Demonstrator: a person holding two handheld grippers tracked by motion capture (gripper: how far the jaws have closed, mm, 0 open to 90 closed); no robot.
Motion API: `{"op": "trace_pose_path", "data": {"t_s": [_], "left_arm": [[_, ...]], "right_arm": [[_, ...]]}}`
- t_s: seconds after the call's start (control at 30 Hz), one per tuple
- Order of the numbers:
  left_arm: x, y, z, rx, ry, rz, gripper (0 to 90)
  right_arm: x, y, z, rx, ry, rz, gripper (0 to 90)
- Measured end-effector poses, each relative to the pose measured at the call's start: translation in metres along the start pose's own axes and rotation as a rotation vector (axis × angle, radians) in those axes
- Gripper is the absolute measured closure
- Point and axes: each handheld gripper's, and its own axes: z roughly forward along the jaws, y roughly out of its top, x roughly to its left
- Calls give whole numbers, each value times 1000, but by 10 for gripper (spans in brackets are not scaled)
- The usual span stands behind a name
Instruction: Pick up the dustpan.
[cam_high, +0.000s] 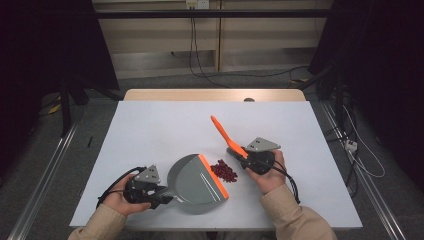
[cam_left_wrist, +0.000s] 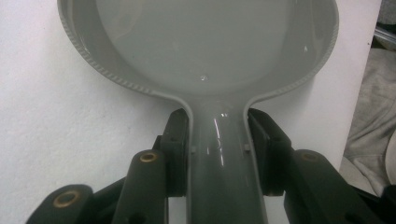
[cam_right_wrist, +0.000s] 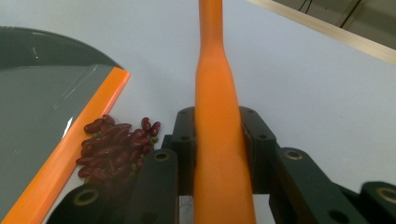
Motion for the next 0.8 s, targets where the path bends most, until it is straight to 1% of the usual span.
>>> {"op": "trace_pose_path", "data": {"t_s": [0.07,0.13,0.2,0.27,0.3,0.33,0.4,0.47,0.5,0.53,0.57,0.63,0.7,0.73,0.8], "left_arm": [[0,0,1,10,-6,1,626],[0,0,2,11,-6,-6,625],[1,-1,2,1,-9,-11,623],[1,-3,2,12,-11,-7,622],[1,-4,3,24,-6,2,621],[0,-5,4,24,-5,-2,621],[0,-5,3,15,-1,-5,621],[0,-5,0,18,13,5,617],[0,-6,-1,11,15,-3,608],[1,-6,-2,13,11,-1,595],[1,-7,-3,7,19,-9,593],[1,-8,-5,13,19,-2,576],[0,-7,-5,10,30,-3,571],[-1,-6,-5,18,32,4,579],[-2,-5,-5,14,25,1,614]], "right_arm": [[1,0,0,-2,1,12,713],[1,-1,-1,-2,5,13,713],[2,-1,-1,-4,4,12,713],[1,-1,-1,-5,3,17,713],[1,-1,-1,-7,4,18,713],[0,-1,-1,-7,6,22,713],[0,-1,-2,-9,6,26,713],[0,-1,-2,-8,6,25,713],[0,-1,-2,-8,7,25,713],[0,-1,-1,-8,9,24,713],[0,-1,-2,-8,9,24,713],[0,-1,-2,-9,10,27,713],[0,-1,-1,-8,10,27,713],[0,-1,-1,-7,10,26,713],[0,-1,-1,-8,8,26,713]]}}
